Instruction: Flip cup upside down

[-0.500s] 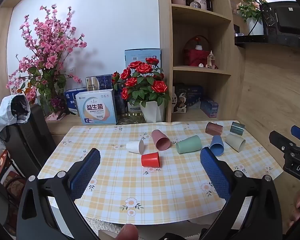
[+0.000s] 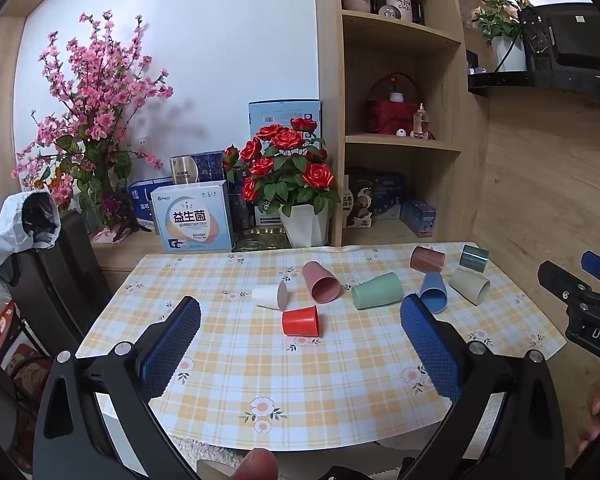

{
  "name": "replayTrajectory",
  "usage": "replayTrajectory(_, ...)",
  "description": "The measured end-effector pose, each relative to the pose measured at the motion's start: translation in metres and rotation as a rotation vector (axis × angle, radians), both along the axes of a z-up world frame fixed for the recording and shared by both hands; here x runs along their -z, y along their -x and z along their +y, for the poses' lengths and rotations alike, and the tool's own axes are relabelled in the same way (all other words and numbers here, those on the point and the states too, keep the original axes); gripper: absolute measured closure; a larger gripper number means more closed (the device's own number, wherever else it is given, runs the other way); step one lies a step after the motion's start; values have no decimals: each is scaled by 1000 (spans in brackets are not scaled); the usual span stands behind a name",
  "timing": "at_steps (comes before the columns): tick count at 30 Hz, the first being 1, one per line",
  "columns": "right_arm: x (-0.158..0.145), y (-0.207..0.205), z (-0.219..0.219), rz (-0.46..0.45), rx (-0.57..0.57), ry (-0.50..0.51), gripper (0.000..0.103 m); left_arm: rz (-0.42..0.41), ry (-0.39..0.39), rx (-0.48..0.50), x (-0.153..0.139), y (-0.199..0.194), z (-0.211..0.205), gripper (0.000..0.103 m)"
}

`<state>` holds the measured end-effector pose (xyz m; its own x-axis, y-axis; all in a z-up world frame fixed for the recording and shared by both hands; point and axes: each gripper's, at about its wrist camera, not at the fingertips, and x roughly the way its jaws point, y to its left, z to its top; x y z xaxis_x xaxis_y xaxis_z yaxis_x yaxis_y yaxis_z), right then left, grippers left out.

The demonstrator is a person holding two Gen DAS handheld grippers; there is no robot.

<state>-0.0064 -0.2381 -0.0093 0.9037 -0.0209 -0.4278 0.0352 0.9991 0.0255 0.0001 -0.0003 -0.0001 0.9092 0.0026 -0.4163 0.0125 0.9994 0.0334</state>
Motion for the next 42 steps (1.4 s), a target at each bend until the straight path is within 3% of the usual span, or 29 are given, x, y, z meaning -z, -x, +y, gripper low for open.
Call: replayTrajectory(42, -6, -1, -5, -4, 9, -10, 14, -5, 4, -2, -8, -1, 3, 5)
